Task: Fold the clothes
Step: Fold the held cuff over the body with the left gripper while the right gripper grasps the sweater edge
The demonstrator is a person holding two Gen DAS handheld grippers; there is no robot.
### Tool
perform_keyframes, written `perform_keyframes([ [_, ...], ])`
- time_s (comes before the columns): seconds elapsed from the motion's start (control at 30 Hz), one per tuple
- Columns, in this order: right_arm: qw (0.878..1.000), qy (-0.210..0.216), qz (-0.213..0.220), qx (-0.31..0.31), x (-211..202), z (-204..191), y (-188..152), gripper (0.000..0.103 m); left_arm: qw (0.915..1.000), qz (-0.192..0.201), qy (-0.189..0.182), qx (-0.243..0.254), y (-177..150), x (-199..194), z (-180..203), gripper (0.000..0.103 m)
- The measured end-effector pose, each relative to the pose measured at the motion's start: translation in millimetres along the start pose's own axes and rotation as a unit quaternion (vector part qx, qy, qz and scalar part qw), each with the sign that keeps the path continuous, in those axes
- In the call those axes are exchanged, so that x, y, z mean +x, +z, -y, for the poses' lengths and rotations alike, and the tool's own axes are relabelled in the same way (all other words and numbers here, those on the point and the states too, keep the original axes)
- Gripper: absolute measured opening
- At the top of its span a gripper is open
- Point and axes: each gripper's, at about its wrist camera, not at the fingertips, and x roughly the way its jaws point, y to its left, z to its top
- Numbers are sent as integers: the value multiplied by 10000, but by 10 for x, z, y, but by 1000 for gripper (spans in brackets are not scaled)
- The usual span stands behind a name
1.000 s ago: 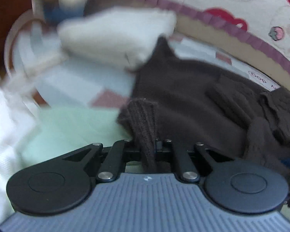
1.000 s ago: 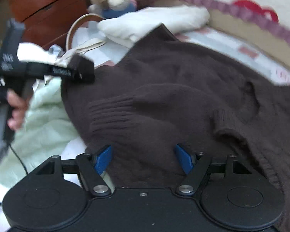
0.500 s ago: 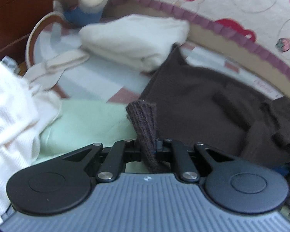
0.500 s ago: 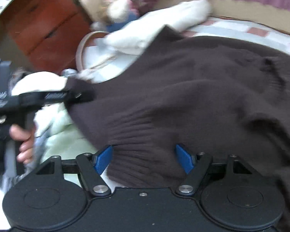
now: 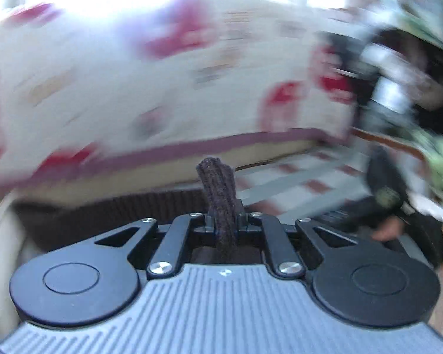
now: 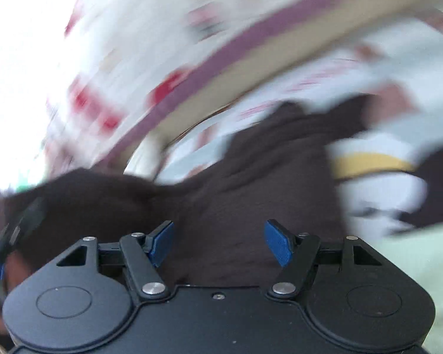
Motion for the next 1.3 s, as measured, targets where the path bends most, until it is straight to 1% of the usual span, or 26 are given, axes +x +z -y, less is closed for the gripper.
perform_keyframes([
  [0.03, 9992, -110, 84, 383, -112, 143, 53, 74, 9990, -13, -265, 366, 69, 147, 225, 8],
  [0.07, 9969, -186, 167, 742, -224, 279, 99, 74, 9960, -32, -529, 713, 130, 292, 443, 8],
  [0.13, 9918, 0, 344, 1228, -448, 488, 114, 75, 9907, -273, -1043, 829, 38, 542, 700, 8],
  [0.2, 9880, 153, 442, 1475, -513, 579, 124, 76, 9855, -747, -1323, 752, -155, 819, 801, 8],
  [0.27, 9848, 268, 353, 1680, -481, 706, 133, 77, 9806, -1275, -1464, 261, -378, 1084, 741, 8],
  [0.3, 9833, 364, 272, 1765, -419, 754, 127, 78, 9762, -1532, -1534, -33, -489, 1209, 683, 8],
  [0.37, 9840, 512, 30, 1706, -307, 797, 122, 78, 9705, -1744, -1566, -568, -587, 1295, 561, 8],
  [0.43, 9837, 591, -310, 1669, -154, 819, 113, 78, 9615, -1951, -1592, -1101, -684, 1381, 439, 8],
  [0.47, 9833, 572, -481, 1658, -66, 813, 102, 78, 9558, -2051, -1603, -1366, -733, 1424, 378, 8],
  [0.53, 9874, 272, -699, 1394, 52, 745, 84, 78, 9427, -2239, -1619, -1872, -827, 1507, 261, 9],
  [0.6, 9890, 300, -725, 1256, 67, 694, 75, 78, 9497, -2116, -1575, -1689, -811, 1488, 312, 9],
  [0.7, 9883, 406, -725, 1281, 72, 692, 82, 78, 9514, -1919, -1777, -1627, -788, 1405, 346, 9],
  [0.8, 9863, 581, -808, 1317, 117, 695, 78, 78, 9572, -1735, -1835, -1416, -742, 1338, 412, 10],
  [0.83, 9860, 601, -848, 1302, 132, 685, 75, 78, 9577, -1776, -1821, -1345, -740, 1332, 442, 11],
  [0.87, 9864, 604, -882, 1251, 147, 677, 70, 78, 9581, -1815, -1813, -1276, -737, 1325, 470, 15],
  [0.93, 9875, 613, -899, 1141, 145, 656, 61, 78, 9535, -1810, -2091, -1201, -702, 1250, 513, 40],
  [0.97, 9885, 641, -863, 1061, 131, 631, 56, 68, 9517, -1753, -2238, -1162, -686, 1204, 533, 43],
  [1.0, 9895, 704, -818, 963, 117, 598, 47, 28, 9523, -1644, -2315, -1115, -637, 1160, 524, 43],
  [1.03, 9906, 772, -781, 813, 94, 553, 40, 8, 9528, -1535, -2392, -1068, -587, 1117, 516, 43],
  [1.07, 9921, 819, -713, 631, 60, 500, 38, 10, 9534, -1418, -2458, -1027, -536, 1070, 502, 43],
  [1.1, 9955, 766, -487, 288, -29, 405, 55, 10, 9582, -1194, -2367, -1080, -455, 984, 420, 43],
  [1.17, 9970, 655, -47, -397, -201, 216, 90, 9, 9670, -859, -2056, -1237, -338, 829, 234, 44],
  [1.2, 9958, 567, 71, -722, -241, 127, 106, 9, 9718, -761, -1761, -1371, -341, 770, 113, 47],
  [1.23, 9944, 361, 52, -987, -223, 55, 114, 9, 9755, -662, -1463, -1503, -343, 710, -8, 51],
  [1.27, 9926, 142, 10, -1203, -193, -3, 121, 9, 9781, -578, -1161, -1631, -351, 655, -126, 51],
  [1.3, 9930, -151, -158, -1165, -100, 24, 117, 9, 9792, -739, -807, -1706, -436, 659, -196, 51],
])
